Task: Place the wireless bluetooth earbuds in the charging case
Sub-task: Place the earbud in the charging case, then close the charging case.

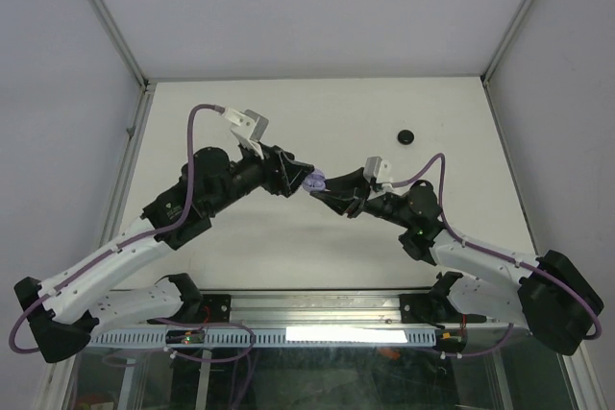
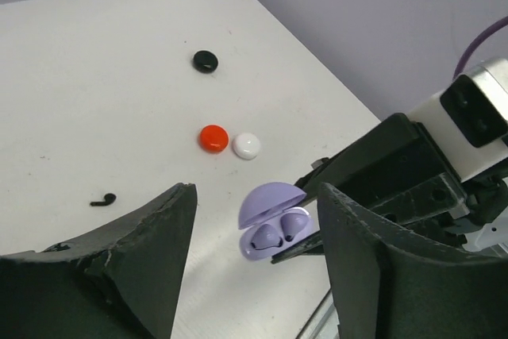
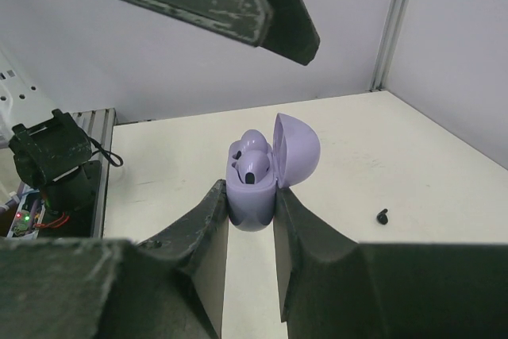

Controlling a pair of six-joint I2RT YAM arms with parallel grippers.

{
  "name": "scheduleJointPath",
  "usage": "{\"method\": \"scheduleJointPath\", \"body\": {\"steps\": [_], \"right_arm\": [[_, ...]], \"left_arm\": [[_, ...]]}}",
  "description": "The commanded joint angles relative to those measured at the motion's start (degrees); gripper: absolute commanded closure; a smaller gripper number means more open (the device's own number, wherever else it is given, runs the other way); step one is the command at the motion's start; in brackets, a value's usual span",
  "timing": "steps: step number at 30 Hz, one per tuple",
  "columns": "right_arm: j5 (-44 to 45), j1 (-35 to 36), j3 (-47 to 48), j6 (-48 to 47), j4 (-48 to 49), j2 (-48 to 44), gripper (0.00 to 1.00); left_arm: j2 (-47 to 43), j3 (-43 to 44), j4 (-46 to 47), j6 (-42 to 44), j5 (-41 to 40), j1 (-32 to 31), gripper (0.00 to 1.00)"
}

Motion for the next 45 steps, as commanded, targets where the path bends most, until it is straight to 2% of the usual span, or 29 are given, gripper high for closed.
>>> {"method": "scheduleJointPath", "body": {"steps": [1,6,12,16,22,26,35,38,40,42,45], "right_arm": [[-0.6,0.3,2.1,0.2,3.0,-1.7,1.0],[-2.3,0.3,2.9,1.2,4.3,-1.7,1.0],[-3.0,0.3,2.9,3.3,7.7,-0.9,1.0],[-2.4,0.2,2.8,3.6,8.7,-0.9,1.0],[-2.1,0.1,2.5,4.9,9.6,-0.1,1.0],[-2.7,-0.2,2.4,6.1,8.5,0.7,1.0],[-2.2,-1.0,1.2,7.7,4.0,0.2,1.0],[-2.4,-1.6,1.7,7.7,0.0,-0.7,1.0],[-1.9,-1.6,2.7,7.7,-6.2,-1.5,1.0],[0.5,-3.1,4.0,8.3,-13.9,-2.5,1.0],[2.7,-5.3,4.3,9.1,-24.4,-3.8,1.0]], "left_arm": [[-0.8,2.2,0.4,-2.9,10.7,6.2,0.34],[0.6,1.2,3.5,-5.6,22.4,10.3,0.25],[2.8,-0.3,7.3,-9.7,31.8,13.3,0.22],[5.2,-1.1,8.4,-11.8,35.0,13.8,0.22],[7.5,-2.2,14.9,-14.5,44.3,13.8,0.26],[6.3,-2.6,16.7,-13.7,45.7,13.8,0.31],[3.8,-3.2,18.6,-12.2,49.1,15.0,0.33],[3.8,-2.4,17.0,-10.9,48.4,15.9,0.32],[3.8,-0.7,12.9,-8.6,45.7,16.9,0.29],[3.8,1.6,6.3,-5.0,40.0,17.7,0.26],[3.6,4.5,-4.2,-0.2,24.5,18.1,0.21]]}}
